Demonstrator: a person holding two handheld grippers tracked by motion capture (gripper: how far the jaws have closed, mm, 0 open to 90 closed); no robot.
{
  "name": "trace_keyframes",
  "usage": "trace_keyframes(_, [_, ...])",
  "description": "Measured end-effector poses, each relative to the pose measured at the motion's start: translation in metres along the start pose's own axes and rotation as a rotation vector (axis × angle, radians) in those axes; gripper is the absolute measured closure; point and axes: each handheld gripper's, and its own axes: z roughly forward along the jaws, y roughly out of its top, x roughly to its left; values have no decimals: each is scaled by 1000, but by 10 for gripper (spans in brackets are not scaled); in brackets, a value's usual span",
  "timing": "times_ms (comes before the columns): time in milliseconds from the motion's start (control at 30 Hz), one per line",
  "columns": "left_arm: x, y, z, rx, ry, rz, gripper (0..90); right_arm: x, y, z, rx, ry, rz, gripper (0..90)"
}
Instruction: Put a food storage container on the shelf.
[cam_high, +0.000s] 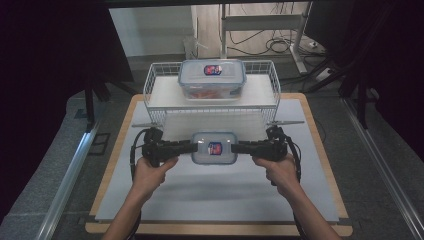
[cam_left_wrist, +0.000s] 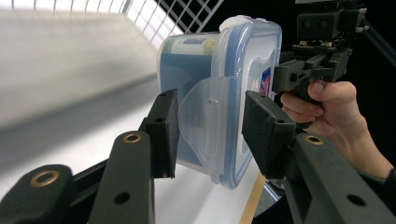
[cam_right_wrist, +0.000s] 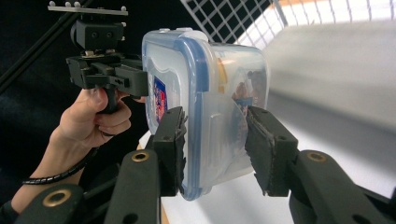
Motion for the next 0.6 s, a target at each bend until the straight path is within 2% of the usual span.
trace_keyframes(333, [-14, 62, -15, -39, 1, 54, 570, 21, 61, -10, -47, -21, -51, 581])
trace_keyframes(600, [-16, 109, -19, -60, 2, 75, 571, 26, 108, -14, -74, -29, -69, 579])
